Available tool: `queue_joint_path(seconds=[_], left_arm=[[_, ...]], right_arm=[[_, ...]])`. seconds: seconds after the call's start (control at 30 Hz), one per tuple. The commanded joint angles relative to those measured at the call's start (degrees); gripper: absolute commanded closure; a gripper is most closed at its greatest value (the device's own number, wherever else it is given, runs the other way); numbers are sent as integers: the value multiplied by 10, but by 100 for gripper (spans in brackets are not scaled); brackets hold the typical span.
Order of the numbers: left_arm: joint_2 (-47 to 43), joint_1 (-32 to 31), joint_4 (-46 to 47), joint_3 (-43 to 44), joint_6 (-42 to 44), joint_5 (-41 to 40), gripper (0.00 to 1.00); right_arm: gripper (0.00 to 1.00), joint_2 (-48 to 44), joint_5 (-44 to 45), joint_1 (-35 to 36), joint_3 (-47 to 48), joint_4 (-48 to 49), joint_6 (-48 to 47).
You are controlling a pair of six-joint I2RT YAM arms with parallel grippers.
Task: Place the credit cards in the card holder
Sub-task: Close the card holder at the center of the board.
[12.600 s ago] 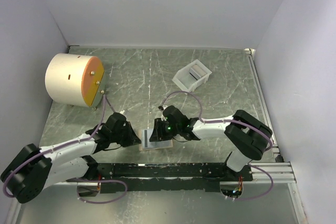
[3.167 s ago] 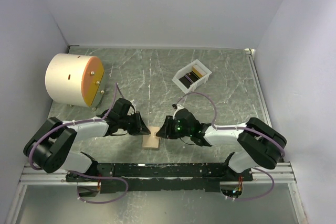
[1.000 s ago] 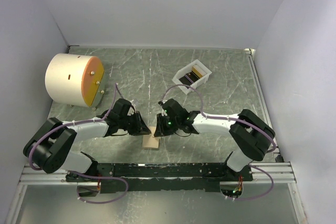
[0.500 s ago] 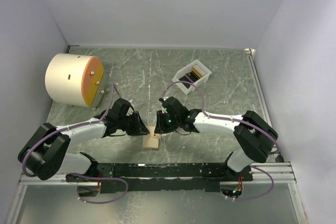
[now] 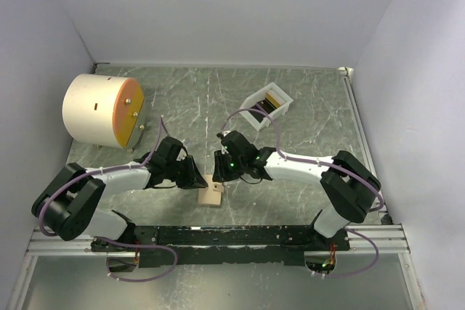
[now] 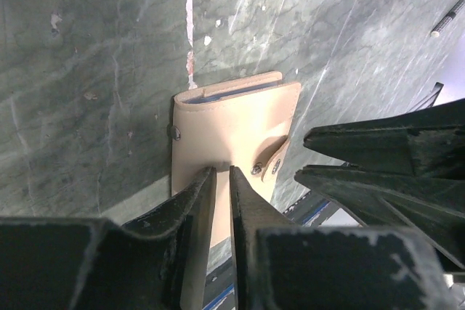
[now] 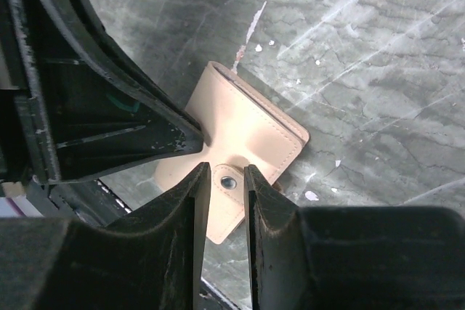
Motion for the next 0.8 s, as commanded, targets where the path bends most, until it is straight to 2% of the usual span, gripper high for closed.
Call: queue_joint_path(seconds=[0.0, 0.77], left_arm=[[21, -6, -34, -2, 18, -41, 74], [23, -7, -36, -1, 9, -43, 74]], right_arm=[[75, 18, -5, 0, 13, -9, -13], [73, 32, -35, 1, -15, 29, -11]])
